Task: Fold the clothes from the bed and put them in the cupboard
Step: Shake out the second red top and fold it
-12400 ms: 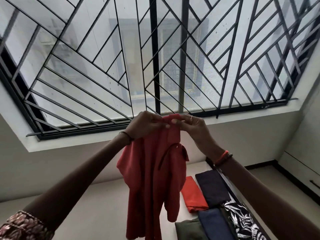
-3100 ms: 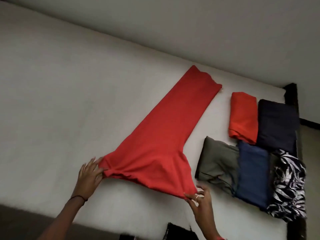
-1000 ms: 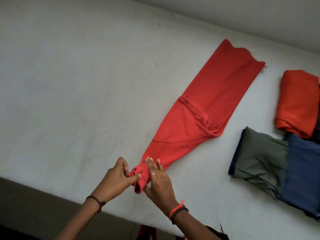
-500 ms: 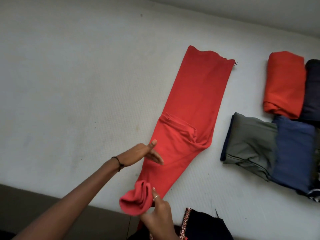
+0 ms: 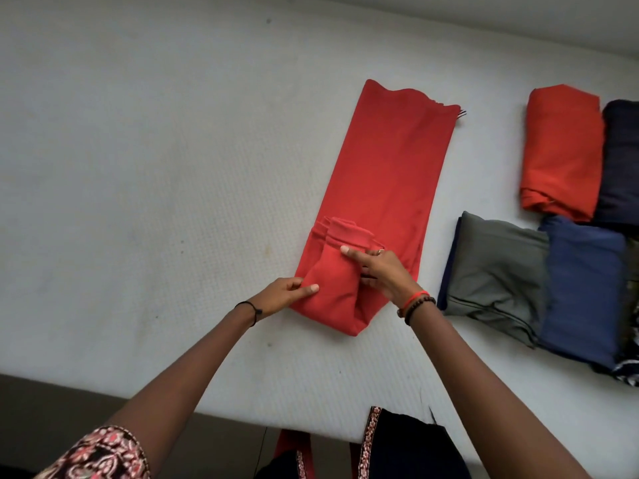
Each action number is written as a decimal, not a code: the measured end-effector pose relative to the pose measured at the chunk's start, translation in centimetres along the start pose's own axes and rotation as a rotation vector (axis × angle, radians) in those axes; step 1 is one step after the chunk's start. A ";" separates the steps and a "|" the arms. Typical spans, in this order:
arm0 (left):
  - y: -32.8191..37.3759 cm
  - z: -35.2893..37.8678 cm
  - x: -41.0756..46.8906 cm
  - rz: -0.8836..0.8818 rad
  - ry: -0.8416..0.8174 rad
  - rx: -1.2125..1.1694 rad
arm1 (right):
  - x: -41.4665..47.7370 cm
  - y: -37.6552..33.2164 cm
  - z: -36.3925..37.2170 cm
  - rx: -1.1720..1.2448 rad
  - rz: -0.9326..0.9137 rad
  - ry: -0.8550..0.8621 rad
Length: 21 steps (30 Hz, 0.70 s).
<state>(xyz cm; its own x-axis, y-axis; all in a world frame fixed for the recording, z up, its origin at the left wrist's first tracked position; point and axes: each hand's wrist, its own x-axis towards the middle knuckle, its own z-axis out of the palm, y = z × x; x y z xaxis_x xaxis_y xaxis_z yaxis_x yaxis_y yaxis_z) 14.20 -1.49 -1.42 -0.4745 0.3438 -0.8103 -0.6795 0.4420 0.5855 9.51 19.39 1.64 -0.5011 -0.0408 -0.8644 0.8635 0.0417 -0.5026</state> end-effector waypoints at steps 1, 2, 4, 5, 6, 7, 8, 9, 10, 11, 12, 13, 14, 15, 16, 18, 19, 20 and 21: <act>-0.2 0.1 0.3 -0.003 0.013 0.011 | 0.2 -0.1 -0.1 0.022 0.029 -0.001; -0.4 0.0 0.5 -0.006 0.020 0.024 | 0.4 -0.2 -0.1 0.048 0.051 0.008; -0.7 0.0 0.6 -0.014 0.011 0.053 | 0.8 -0.1 -0.1 0.076 0.055 0.040; -0.8 -0.1 0.6 -0.019 0.009 0.074 | 1.2 0.2 0.0 0.083 0.043 0.076; -0.9 0.0 0.7 -0.019 0.008 0.093 | 1.4 0.2 0.2 0.085 0.023 0.127; -1.0 0.0 0.7 -0.017 0.013 0.102 | 1.7 0.3 0.4 0.071 0.002 0.185; -1.0 0.1 0.7 -0.011 0.030 0.102 | 2.0 0.4 0.6 0.031 -0.023 0.243; -0.9 0.3 0.6 -0.002 0.050 0.098 | 2.1 0.4 0.7 -0.032 -0.049 0.300; -0.7 0.4 0.4 0.015 0.067 0.096 | 2.4 0.5 0.7 -0.095 -0.079 0.344; -0.7 0.6 0.3 0.035 0.084 0.096 | 2.7 0.7 0.7 -0.139 -0.113 0.370; -0.7 0.8 0.0 0.061 0.105 0.103 | 2.7 0.7 0.7 -0.176 -0.132 0.391; -1.0 1.0 -0.4 0.102 0.120 0.129 | 2.2 0.7 0.8 -0.216 -0.145 0.399; -1.4 1.2 -0.9 0.184 0.170 0.225 | 1.6 0.7 1.0 -0.238 -0.163 0.389; -2.1 1.4 -1.4 0.304 0.251 0.402 | 0.7 1.1 1.3 -0.276 -0.197 0.377; -3.1 1.6 -1.7 0.432 0.346 0.649 | -0.3 1.8 1.6 -0.351 -0.278 0.387; -4.8 2.0 -2.2 0.598 0.444 1.062 | -2.0 4.0 1.8 -0.691 -0.600 0.527; -5.3 2.1 -2.4 0.633 0.459 1.184 | -2.8 5.0 1.8 -0.920 -0.779 0.569; -5.8 2.3 -2.4 0.676 0.482 1.279 | -3.0 5.9 1.7 -1.112 -0.922 0.535; -6.1 2.5 -2.3 0.718 0.506 1.374 | -2.7 6.4 1.3 -1.257 -1.013 0.459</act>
<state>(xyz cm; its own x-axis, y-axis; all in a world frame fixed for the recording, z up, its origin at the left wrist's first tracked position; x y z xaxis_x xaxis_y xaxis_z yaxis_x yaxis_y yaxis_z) 20.82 -2.85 -3.09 -0.7688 0.6240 -0.1395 0.6001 0.7795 0.1797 16.48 18.43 0.79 -0.9587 -0.2835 -0.0253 -0.2604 0.9097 -0.3233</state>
